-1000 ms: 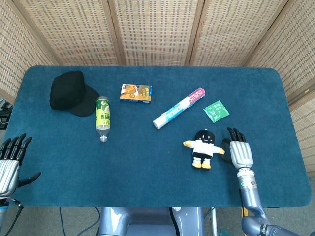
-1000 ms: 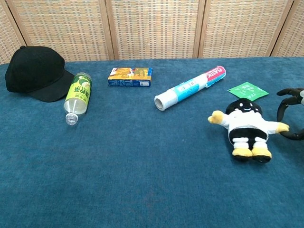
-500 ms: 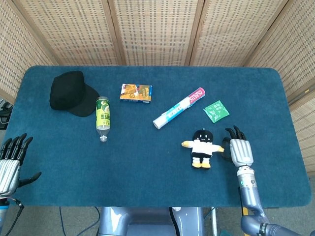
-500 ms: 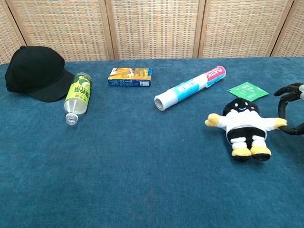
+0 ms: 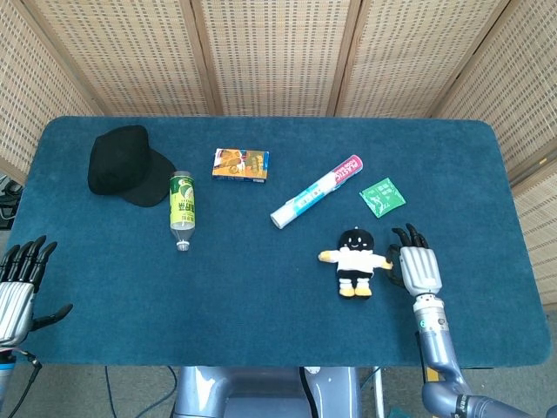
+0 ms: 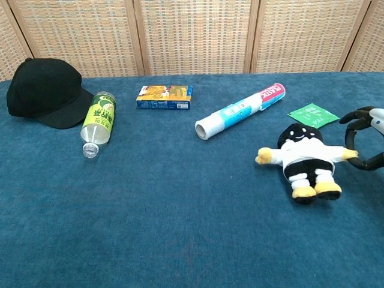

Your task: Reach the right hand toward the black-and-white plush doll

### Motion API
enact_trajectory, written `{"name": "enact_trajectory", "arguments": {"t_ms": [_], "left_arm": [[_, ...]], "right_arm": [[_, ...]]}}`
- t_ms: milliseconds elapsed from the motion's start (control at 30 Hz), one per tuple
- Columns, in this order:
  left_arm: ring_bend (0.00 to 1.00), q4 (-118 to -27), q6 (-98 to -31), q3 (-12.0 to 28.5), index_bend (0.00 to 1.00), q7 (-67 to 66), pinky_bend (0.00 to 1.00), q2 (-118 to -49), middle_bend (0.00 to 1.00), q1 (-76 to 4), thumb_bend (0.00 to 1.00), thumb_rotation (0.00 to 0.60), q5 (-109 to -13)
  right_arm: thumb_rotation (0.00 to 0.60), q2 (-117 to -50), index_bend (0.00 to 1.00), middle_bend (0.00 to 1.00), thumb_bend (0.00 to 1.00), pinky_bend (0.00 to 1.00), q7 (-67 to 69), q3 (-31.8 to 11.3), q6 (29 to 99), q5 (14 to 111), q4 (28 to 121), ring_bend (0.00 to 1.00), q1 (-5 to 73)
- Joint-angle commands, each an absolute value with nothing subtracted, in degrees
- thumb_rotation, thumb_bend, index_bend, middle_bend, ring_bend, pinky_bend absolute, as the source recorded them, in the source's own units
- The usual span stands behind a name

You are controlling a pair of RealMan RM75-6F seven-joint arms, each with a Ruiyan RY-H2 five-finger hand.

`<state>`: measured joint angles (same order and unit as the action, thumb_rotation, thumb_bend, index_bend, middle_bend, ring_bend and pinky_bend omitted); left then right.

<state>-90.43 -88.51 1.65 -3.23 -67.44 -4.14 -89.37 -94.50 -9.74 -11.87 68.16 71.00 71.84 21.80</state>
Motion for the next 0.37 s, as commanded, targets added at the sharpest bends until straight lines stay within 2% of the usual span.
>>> {"name": "enact_trajectory", "arguments": {"t_ms": [33,367], "left_arm": [[0.0,-90.4,-88.6,1.7,0.0,-3.2,0.0,-67.5,0.0,-4.1,0.07,0.6,-89.4],[0.0,-90.0,-88.6,1.7,0.0,-2.7,0.0,-67.4,0.0,-4.1,0.07,0.6,-89.3]], "right_arm": [[0.6,-94.3,0.65,0.26,0.53,0.21,-10.0,-12.0,68.3,70.8,72.3,0.05,21.9],[0.6,-92.4,0.65,0.26,0.54,0.21,-11.6,-12.5,69.8,71.2,76.1,0.05,22.1]]}}
